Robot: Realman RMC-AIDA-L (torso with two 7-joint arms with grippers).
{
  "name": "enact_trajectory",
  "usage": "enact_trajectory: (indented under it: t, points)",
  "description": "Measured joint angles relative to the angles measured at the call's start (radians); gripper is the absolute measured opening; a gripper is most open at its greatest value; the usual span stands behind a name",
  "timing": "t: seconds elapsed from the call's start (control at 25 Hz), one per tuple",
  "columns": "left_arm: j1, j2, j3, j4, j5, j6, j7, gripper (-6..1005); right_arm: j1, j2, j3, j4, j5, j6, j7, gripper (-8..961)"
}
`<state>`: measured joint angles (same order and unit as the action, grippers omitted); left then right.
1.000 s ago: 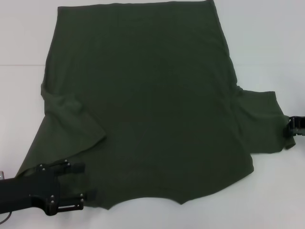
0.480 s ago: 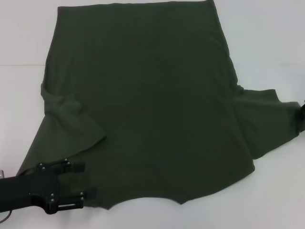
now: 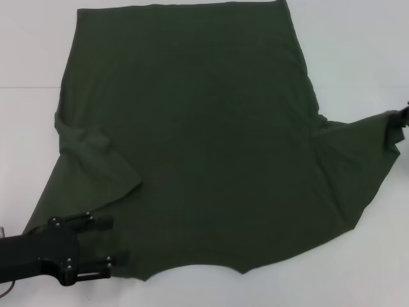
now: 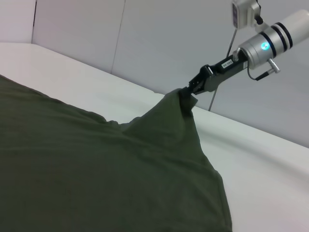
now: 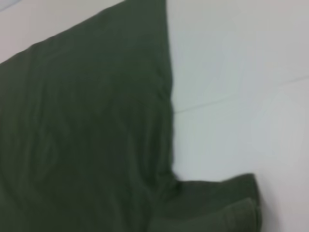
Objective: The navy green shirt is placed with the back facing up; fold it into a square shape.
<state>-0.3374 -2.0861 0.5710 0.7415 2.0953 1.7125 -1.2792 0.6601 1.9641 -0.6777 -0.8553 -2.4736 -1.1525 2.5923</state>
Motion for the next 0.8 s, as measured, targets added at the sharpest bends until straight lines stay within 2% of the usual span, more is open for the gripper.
enact_trajectory:
  t: [0.16, 0.28, 0.56, 0.8]
  points:
    - [0.0, 0.0, 0.001, 0.0, 0.0, -0.001, 0.0, 807, 0.034, 0.012, -0.013, 0.01, 0.001, -0.002, -0.016, 24]
    - [0.0, 0.0, 0.0, 0.0, 0.0, -0.002, 0.0, 807, 0.059, 0.032, -0.038, 0.012, 0.001, -0.006, -0.031, 24]
    - [0.0, 0.0, 0.002, -0.001, 0.0, -0.005, 0.0, 807, 0.134, 0.083, -0.192, 0.042, -0.003, 0.011, -0.037, 23]
    - [0.0, 0.0, 0.003, -0.004, 0.0, -0.005, 0.0, 807, 0.179, 0.109, -0.279, 0.086, -0.005, 0.063, -0.037, 23]
